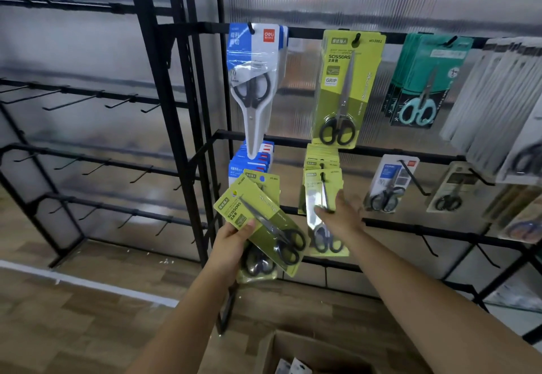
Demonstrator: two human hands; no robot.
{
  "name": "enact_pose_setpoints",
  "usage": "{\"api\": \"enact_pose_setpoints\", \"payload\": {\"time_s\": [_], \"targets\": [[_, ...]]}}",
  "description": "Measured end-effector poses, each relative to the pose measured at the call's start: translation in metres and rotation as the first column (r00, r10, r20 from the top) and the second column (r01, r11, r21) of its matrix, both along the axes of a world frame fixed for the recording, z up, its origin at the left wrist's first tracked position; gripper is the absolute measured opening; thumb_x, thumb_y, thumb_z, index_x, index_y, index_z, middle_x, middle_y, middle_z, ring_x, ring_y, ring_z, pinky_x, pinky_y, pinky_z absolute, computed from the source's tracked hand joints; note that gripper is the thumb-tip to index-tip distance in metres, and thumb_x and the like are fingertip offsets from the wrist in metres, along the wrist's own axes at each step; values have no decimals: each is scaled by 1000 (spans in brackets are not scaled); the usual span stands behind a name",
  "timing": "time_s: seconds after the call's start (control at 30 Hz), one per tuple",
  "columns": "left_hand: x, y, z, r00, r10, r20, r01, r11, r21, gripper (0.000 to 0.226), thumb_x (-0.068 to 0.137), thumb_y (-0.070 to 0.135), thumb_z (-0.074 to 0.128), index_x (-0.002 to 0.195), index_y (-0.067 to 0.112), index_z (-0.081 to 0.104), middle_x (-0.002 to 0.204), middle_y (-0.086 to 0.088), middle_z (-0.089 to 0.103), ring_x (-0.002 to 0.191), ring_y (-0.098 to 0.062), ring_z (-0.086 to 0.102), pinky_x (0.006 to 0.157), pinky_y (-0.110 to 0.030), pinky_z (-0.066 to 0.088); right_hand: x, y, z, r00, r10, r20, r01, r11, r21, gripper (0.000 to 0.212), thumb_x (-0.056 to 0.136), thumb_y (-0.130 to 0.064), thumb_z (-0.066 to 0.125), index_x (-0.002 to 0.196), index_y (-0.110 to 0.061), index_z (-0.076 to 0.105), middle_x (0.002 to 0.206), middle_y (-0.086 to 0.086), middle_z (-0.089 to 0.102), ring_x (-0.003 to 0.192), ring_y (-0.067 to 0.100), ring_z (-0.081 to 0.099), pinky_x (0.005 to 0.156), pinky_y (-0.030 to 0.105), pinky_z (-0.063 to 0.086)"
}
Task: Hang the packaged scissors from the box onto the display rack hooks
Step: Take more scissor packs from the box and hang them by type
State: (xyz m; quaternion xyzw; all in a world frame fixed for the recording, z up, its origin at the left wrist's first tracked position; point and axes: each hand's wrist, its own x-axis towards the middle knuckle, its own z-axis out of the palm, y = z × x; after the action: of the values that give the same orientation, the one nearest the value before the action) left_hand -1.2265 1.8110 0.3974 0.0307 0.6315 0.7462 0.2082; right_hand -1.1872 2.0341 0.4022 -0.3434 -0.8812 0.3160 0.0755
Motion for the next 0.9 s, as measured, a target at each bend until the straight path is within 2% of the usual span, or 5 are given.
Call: {"api": "enact_pose_setpoints", "payload": {"time_s": [0.27, 0.53, 0.67, 0.8, 0.9], "targets": [[3, 8, 3, 999, 23, 29, -27, 988, 154, 18, 87, 9, 62, 105, 11, 66, 105, -12, 72, 101, -32, 66, 91, -47, 51, 17, -56, 4, 916, 209, -343, -348, 840, -416, 50, 76, -16, 75, 121, -12, 53, 114, 10, 58, 103, 19, 53, 85, 29, 46], [6, 13, 4, 999, 25, 28, -29, 986, 165, 23, 91, -8, 49, 102, 6, 63, 93, -13, 70, 84, -29, 66, 82, -42, 53, 37, -30, -23, 854, -159, -495, -44, 927, -373, 26, 86, 5, 57, 76, -13, 40, 72, 6, 45, 66, 15, 43, 50, 10, 32], [8, 16, 5, 999, 10, 31, -15, 987, 158, 23, 92, -7, 48, 98, 9, 63, 92, -11, 70, 84, -27, 66, 76, -40, 54, 43, -12, -27, 838, -236, -491, 73, 942, -329, 16, 85, 7, 54, 91, -7, 50, 78, 10, 60, 73, 25, 56, 49, 7, 35], [9, 17, 6, 998, 17, 56, -25, 987, 157, 23, 92, -7, 48, 98, 9, 63, 95, -14, 68, 87, -30, 64, 83, -45, 52, 48, -14, -30, 804, -190, -564, -15, 941, -338, 55, 87, 12, 49, 136, -12, 46, 90, 13, 64, 74, 36, 55, 70, 27, 48], [9, 15, 7, 997, 30, 71, -41, 987, 157, 22, 92, -6, 48, 97, 10, 63, 94, -14, 67, 86, -30, 63, 84, -45, 51, 42, -13, -37, 797, -198, -571, 18, 952, -305, 49, 90, 8, 48, 134, -14, 50, 74, 5, 52, 52, 15, 35, 61, 24, 35]]}}
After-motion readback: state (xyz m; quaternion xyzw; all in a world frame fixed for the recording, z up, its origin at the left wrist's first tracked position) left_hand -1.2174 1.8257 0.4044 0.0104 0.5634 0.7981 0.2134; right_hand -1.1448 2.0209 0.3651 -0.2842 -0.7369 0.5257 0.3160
